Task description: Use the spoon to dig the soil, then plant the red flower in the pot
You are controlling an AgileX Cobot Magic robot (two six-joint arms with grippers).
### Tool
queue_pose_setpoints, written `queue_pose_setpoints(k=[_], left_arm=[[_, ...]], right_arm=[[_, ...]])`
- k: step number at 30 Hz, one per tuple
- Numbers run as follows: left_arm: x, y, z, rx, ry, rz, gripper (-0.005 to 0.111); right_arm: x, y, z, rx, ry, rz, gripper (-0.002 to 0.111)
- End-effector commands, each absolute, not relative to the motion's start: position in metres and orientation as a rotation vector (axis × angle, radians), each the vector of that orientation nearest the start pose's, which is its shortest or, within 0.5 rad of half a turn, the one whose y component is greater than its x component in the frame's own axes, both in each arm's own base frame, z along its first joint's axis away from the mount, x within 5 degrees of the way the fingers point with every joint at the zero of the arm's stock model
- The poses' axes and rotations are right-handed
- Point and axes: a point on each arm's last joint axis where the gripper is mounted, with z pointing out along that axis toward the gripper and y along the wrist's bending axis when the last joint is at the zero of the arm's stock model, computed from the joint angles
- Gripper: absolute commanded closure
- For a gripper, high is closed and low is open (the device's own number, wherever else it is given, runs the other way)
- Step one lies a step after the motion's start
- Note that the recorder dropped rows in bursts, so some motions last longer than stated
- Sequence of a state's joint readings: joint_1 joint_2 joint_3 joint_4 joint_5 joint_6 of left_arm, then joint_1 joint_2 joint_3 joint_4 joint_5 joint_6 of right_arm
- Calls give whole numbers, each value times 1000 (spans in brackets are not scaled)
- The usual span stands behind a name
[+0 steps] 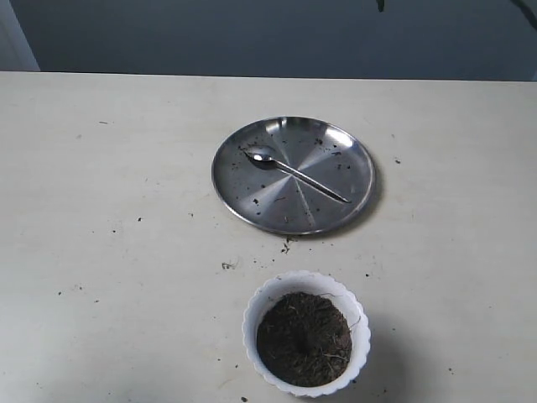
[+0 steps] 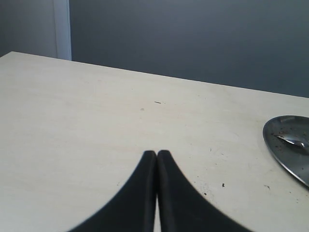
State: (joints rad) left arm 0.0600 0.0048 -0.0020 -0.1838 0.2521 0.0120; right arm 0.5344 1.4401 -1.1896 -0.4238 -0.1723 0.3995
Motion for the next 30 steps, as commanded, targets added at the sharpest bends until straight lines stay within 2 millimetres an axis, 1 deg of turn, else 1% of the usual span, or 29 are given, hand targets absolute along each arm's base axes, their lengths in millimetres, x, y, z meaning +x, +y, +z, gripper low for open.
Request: queue_pose_setpoints(k=[1,4,5,7,9,11,14,16,17,20,25,28,30], left_arm=[[56,-1,192,-161,1713,-118,106],[56,-1,192,-161,1713,-118,106],[56,-1,192,-161,1713,-118,106],[56,-1,192,-161,1713,-118,106],[56,-1,192,-161,1713,-118,106],[56,-1,192,-161,1713,-118,106],[56,-1,192,-161,1713,-118,106],[56,-1,192,-161,1713,-118,106],[56,-1,192,-161,1713,-118,106],[56,-1,192,-160,1713,-116,106],[56,-1,192,-160,1713,-116,106],[56,-1,192,-160,1713,-116,106],[56,-1,192,-160,1713,-116,106]], right_arm=[[292,175,412,-424,1460,556,109],[292,176,407,-531,1470,449,109],[293,175,403,-557,1500,406,109],[291,176,390,-600,1543,404,109],[282,179,373,-622,1575,500,109],[277,177,354,-565,1601,574,109],[272,168,314,-598,1659,462,109],[267,163,292,-515,1718,497,109],[264,160,281,-511,1740,488,109],[251,152,260,-505,1762,474,109],[223,137,234,-480,1752,514,109],[200,131,218,-450,1695,616,109],[182,133,218,-485,1592,731,109]])
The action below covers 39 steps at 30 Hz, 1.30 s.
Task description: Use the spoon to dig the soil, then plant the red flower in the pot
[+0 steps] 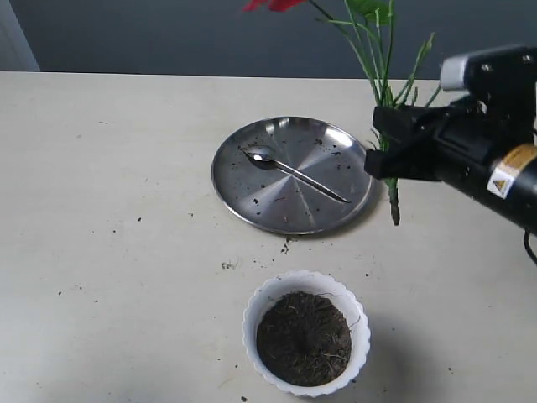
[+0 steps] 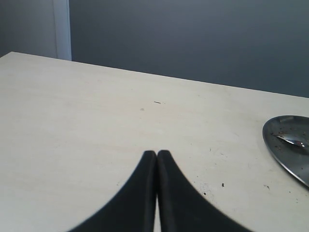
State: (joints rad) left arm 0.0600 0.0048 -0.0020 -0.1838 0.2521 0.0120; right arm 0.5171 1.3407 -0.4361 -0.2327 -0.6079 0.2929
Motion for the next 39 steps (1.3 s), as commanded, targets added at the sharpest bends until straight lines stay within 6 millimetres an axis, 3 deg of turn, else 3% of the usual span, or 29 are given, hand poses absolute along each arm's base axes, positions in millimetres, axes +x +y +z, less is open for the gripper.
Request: queue_pose_setpoints(k=[1,5,11,17,23,32,39], left_arm=[[56,-1,192,-160,1713,-116,106],[56,-1,192,-160,1713,-116,106],[56,-1,192,-160,1713,-116,106],[56,-1,192,-160,1713,-116,106],[56,-1,192,-160,1713,-116,106],[56,-1,192,-160,1713,-116,106],[56,-1,192,-160,1713,-116,106]], right_arm=[[174,137,220,-525,1542,797,109],[149,143,234,-605,1312,1033,109],[140,139,210,-664,1409,992,109],[126,149,187,-896,1459,1099,109],[131,154,162,-930,1580,1113,109],[136,193,154,-1016,1537,1147,109],[145,205,124,-1029,1624,1095,109]])
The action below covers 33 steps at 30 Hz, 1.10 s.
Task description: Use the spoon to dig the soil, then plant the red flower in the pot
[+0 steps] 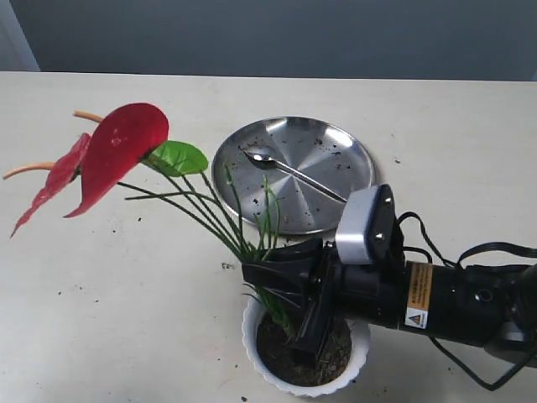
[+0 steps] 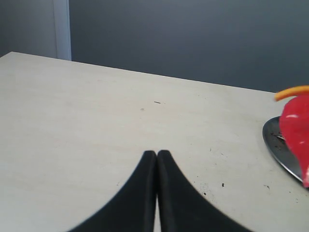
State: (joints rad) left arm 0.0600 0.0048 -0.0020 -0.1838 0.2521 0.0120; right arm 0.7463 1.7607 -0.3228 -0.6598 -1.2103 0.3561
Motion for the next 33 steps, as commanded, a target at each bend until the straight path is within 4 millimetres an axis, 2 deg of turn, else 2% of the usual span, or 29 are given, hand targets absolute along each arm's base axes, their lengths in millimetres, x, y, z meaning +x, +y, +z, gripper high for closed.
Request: queue_pose_setpoints(k=[1,16,23,27,33], left_arm=[[56,-1,192,-160,1713,-116,106],[56,-1,192,-160,1713,-116,106],[56,-1,192,-160,1713,-116,106],[56,-1,192,-160,1713,-116,106],[56,-1,192,-160,1713,-116,106]], right_arm=[[147,205,122,-1014,1635,1078,109],[175,222,137,-929,1535,999,109],[168,223,135,-1011,1516,1044,109],[162,213,127,-966,1590,1018,109],[152,207,121,-1016,1616,1035,109]])
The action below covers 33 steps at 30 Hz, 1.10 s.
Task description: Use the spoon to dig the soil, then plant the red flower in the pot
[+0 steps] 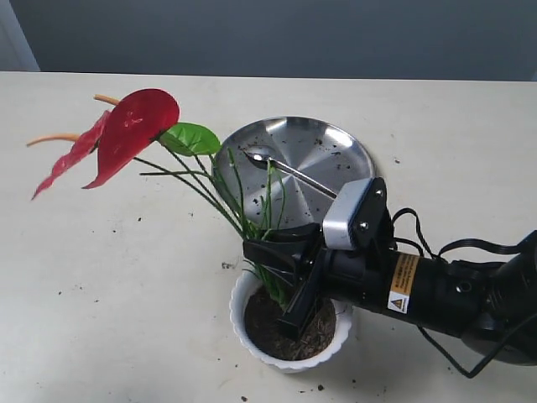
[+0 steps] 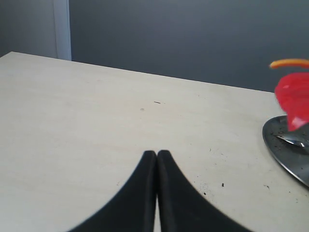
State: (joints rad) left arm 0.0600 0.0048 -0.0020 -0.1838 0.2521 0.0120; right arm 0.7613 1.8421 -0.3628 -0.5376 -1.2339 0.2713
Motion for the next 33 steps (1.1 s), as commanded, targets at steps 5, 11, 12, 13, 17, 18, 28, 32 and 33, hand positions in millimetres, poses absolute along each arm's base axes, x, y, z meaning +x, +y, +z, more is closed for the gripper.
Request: queue_pose_setpoints(k=[5,11,12,13,17,18,28,32,33], left_arm=[[56,-1,192,-160,1713,-116,106],[56,-1,192,-160,1713,-116,106],[56,-1,192,-160,1713,-116,106],[56,-1,192,-160,1713,-116,106],[56,-1,192,-160,1713,-116,106],[56,-1,192,-160,1713,-116,106],[56,-1,192,-160,1713,-116,106],[56,-1,192,-160,1713,-116,106],[56,-1,192,-160,1713,-116,106]], right_arm=[[153,207,121,-1005,1620,1030,109],[150,207,112,-1024,1665,1063,109],[148,207,109,-1045,1669,1072,109],[148,207,108,-1052,1673,1076,109],[146,208,106,-1068,1674,1083,109],[146,208,106,-1068,1674,1083,109],[144,208,104,-1087,1680,1105,109],[141,208,104,-1105,1687,1146,109],[140,208,104,-1113,1686,1152,109]])
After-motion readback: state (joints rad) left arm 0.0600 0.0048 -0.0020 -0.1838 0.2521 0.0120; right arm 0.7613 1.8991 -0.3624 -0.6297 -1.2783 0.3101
